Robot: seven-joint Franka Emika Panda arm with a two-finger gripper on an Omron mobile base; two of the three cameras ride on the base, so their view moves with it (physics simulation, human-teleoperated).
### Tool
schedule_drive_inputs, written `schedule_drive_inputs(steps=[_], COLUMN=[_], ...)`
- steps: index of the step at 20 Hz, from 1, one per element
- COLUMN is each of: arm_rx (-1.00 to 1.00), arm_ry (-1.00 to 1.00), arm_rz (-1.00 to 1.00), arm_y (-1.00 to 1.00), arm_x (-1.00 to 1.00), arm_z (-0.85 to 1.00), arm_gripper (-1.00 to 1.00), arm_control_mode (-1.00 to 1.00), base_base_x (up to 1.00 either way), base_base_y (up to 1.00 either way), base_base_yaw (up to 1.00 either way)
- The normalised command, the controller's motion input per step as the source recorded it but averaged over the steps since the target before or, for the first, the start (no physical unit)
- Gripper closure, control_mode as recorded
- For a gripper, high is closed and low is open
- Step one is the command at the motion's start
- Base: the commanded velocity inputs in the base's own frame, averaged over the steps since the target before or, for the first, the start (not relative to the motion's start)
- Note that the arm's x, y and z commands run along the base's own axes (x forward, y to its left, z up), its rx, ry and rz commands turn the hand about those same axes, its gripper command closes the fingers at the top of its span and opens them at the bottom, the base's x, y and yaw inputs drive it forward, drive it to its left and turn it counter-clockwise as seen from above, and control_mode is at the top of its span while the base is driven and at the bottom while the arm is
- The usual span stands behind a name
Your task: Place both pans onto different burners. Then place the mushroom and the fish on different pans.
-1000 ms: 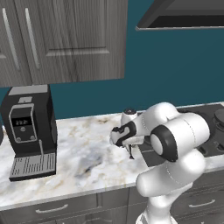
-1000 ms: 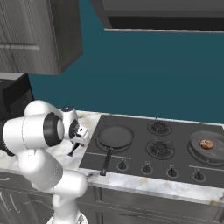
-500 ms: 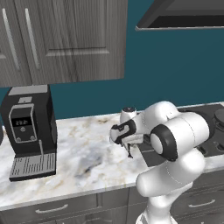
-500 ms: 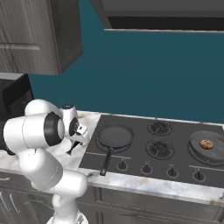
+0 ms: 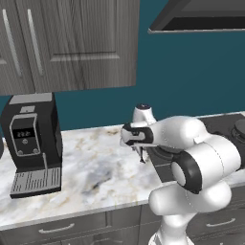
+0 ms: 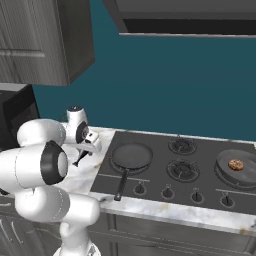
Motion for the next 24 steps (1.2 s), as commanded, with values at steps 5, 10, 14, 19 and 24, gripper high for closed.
schedule_drive_inputs(steps=[5,10,14,19,24], arm_rx=[0.0,0.0,0.0,0.0,0.0], arm_ry=[0.03,0.01,0.03,0.03,0.04], arm_rz=[-0.05,-0.04,-0.07,-0.04,-0.05], arm_y=[-0.2,-0.27,-0.3,-0.43,-0.46], arm_x=[-0.02,0.0,0.0,0.0,0.0], arm_z=[0.61,0.42,0.39,0.29,0.2], arm_gripper=[1.0,1.0,1.0,1.0,1.0], arm_control_mode=[-1.0,-1.0,-1.0,-1.0,-1.0], base_base_x=[0.0,0.0,0.0,0.0,0.0], base_base_y=[0.0,0.0,0.0,0.0,0.0], base_base_yaw=[0.0,0.0,0.0,0.0,0.0])
